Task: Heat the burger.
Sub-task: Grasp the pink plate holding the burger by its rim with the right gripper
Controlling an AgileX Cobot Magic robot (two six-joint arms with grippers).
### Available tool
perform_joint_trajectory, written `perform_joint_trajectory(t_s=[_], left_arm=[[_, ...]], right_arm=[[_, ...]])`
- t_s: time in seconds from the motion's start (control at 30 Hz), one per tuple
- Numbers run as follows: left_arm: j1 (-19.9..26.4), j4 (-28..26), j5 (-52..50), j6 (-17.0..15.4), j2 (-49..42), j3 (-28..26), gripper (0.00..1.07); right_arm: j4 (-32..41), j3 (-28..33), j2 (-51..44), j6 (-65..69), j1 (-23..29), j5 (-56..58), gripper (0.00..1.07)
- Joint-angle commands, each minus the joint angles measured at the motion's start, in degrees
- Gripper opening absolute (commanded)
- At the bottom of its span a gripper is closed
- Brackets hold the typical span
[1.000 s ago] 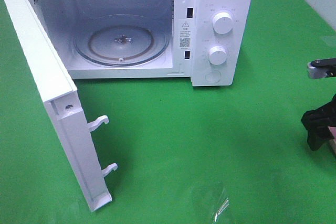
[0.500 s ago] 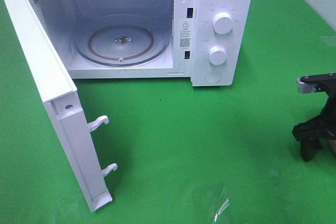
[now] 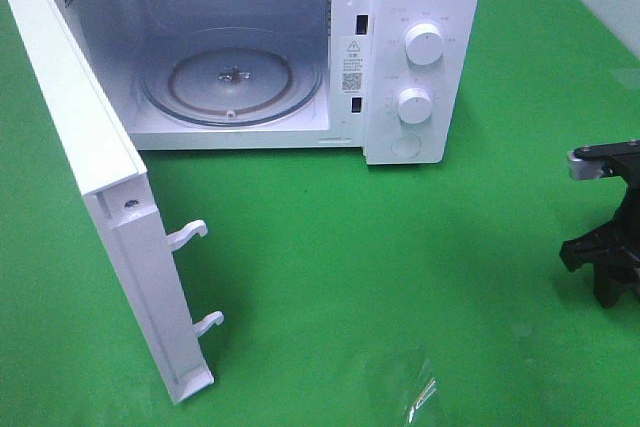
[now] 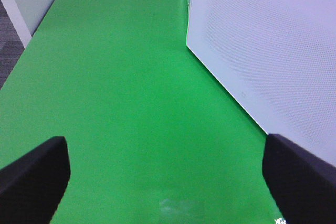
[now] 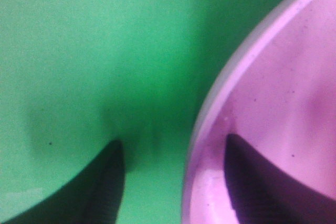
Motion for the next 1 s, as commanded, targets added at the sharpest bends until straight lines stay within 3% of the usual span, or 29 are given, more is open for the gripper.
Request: perform_joint_trajectory(t_s=[0.03,0.1,0.13,0.17,0.2,0.27,1.0], left_arm=[[-0.06,-0.17,-0.86,0.11,-0.86,0.06,0.91],[-0.06,-0.17,-0.86,0.11,-0.86,0.06,0.91],[-0.06,-0.17,-0.86,0.11,-0.86,0.06,0.91],[-0.06,-0.17,-0.86,0.11,-0.86,0.06,0.91],[-0.06,-0.17,-0.86,0.11,-0.86,0.06,0.91],[-0.06,-0.17,-0.86,0.11,-0.86,0.06,0.91],[-0.06,-0.17,-0.86,0.11,-0.86,0.06,0.91]], right_arm=[[0.46,0.23,0.17,0.69,-0.34,0.52,0.26],[0.46,0.23,0.17,0.69,-0.34,0.52,0.21],[-0.06,0.23,0.17,0.69,-0.34,0.52,0.11],[-0.06,0.23,0.17,0.69,-0.34,0.52,0.11],[-0.63,0.23,0.17,0.92,-0.34,0.57,0.03],[-0.63,0.23,0.17,0.92,-0.34,0.57,0.00],[-0.63,0.23,0.17,1.09,-0.17,3.15,0.00]])
